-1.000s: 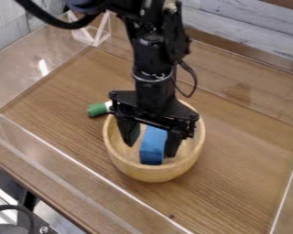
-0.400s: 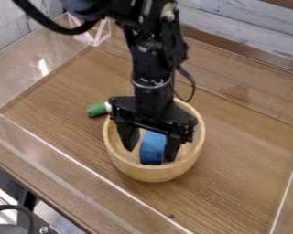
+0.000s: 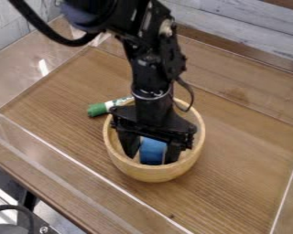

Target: Remove the blue block from inside the brown bowl and put it on the table

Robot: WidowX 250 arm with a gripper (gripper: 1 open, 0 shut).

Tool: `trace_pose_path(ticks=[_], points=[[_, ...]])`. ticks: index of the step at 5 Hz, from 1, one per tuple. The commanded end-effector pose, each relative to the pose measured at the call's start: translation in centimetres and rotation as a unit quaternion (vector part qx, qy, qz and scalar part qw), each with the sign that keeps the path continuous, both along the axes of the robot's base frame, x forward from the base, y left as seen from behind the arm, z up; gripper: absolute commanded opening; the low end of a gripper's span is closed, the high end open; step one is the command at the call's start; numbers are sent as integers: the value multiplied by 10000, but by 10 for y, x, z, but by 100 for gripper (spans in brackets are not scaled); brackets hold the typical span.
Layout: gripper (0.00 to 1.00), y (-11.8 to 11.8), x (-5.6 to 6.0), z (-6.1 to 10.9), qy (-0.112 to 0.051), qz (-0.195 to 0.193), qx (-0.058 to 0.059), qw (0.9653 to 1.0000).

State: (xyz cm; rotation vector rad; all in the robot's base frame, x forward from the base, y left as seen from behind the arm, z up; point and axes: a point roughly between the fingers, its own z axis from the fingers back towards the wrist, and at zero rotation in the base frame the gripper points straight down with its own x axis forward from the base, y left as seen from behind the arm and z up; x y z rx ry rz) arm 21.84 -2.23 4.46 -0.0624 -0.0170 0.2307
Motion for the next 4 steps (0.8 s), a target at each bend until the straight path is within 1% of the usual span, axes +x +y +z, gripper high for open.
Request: trace_pose_path(ticks=[1,4], points=[[0,0,6,0,-163,70,-11,9998],[0,2,7,12,-210,37,-4,9998]])
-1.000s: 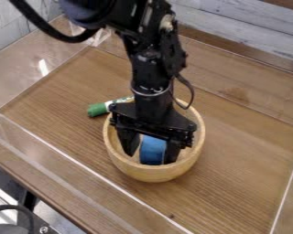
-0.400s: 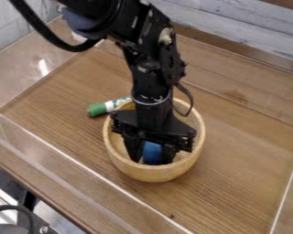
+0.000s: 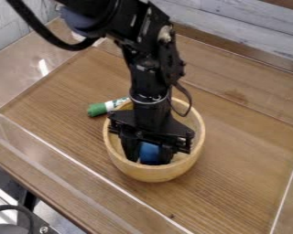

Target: Remove the blue block from inside the brown bowl and put it on the table

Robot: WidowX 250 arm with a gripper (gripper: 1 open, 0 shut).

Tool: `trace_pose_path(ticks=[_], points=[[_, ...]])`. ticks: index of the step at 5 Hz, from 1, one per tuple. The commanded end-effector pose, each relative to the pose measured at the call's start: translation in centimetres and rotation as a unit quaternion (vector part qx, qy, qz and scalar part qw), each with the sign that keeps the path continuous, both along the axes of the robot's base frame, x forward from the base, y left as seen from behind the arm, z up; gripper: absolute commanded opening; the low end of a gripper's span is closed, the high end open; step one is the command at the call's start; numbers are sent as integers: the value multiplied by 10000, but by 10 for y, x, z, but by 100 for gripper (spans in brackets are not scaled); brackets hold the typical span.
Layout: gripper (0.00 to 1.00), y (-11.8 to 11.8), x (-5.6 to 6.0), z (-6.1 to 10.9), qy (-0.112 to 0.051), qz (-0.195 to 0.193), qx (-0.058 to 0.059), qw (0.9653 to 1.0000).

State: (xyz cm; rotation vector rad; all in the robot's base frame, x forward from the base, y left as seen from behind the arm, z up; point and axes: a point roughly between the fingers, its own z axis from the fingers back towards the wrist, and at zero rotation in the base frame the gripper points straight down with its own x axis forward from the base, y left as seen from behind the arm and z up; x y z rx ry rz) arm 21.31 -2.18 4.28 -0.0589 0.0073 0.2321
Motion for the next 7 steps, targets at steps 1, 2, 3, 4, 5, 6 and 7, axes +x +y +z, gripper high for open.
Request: trace_pose_path(ticks=[1,2,3,4,5,6,7], points=[[0,3,13,19,-352,23,-5,9994],[0,4,13,24,-380,5,3,9993],[0,4,14,28,-402,-13,17,9992],[0,5,15,32,-422,-37,33,9991],[0,6,15,36,-439,-69,47,9990],[0,6,15,40,-462,-101,57,9989],[0,7,16,45,-492,-120,64,9987]])
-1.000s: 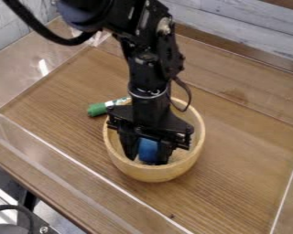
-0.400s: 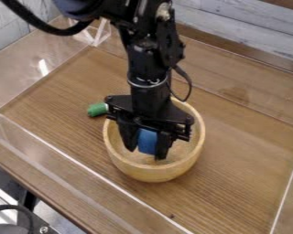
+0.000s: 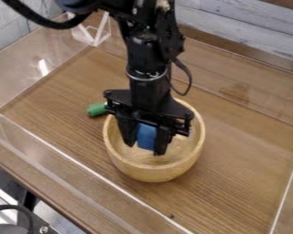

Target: Remove the blue block from inside the brown bowl and put it on the table

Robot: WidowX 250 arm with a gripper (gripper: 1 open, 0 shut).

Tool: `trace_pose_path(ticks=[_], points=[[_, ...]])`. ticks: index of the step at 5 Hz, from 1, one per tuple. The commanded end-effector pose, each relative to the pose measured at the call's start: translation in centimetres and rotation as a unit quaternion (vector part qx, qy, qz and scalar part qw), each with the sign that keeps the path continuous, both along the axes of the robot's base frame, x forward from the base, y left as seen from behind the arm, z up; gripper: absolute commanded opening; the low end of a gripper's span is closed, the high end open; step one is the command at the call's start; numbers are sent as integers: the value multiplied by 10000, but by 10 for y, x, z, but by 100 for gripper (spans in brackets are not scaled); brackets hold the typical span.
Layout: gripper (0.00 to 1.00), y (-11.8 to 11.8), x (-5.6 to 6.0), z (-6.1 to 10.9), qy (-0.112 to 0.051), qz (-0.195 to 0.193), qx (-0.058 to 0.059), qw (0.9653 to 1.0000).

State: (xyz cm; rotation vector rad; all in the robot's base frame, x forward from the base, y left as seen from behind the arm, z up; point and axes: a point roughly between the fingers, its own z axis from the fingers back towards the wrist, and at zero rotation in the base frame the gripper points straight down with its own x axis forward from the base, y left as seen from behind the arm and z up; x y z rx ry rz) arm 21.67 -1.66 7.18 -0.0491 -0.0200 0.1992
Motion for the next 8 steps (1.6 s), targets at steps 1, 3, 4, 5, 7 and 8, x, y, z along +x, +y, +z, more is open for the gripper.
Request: trace_pose_path(ticks=[1,3,4,5,7,8], points=[[0,2,13,19,-381,32,-1,9993],[0,3,15,25,-414,61,-14,9991],[0,3,16,27,-430,73,-30,9990],[0,4,17,30,-460,89,-40,9989],[0,1,16,36,-491,53,-57,9988],[0,-4,15,39,-485,-14,-62,9988]])
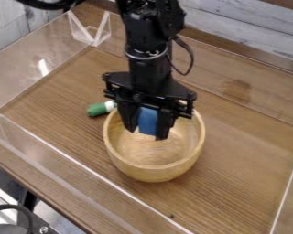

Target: Remove the blue block from inside the brown bowl and put it on the table

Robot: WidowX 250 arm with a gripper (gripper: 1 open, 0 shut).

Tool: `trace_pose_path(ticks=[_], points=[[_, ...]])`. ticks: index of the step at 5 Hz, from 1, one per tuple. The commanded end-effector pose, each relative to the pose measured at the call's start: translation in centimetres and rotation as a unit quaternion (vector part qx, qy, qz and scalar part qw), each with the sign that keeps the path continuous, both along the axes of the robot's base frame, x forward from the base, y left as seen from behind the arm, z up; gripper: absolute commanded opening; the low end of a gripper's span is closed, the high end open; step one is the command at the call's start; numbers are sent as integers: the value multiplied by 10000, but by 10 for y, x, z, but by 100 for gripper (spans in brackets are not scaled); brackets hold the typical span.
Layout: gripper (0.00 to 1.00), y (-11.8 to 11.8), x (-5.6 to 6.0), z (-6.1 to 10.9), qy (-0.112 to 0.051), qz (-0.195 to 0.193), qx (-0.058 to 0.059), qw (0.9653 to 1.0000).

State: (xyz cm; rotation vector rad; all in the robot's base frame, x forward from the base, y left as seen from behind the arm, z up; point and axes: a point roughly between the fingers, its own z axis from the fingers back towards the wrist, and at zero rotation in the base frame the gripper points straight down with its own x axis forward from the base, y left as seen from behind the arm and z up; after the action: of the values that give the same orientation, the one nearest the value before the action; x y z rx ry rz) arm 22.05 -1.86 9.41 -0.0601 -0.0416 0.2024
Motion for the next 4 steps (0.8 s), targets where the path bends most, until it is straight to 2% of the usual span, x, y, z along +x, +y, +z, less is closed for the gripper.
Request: trace_pose_path(ticks=[1,4], points=[[0,-6,9,20,-370,-98,-19,9993],[0,-19,3,29,-371,-315,1,9988]])
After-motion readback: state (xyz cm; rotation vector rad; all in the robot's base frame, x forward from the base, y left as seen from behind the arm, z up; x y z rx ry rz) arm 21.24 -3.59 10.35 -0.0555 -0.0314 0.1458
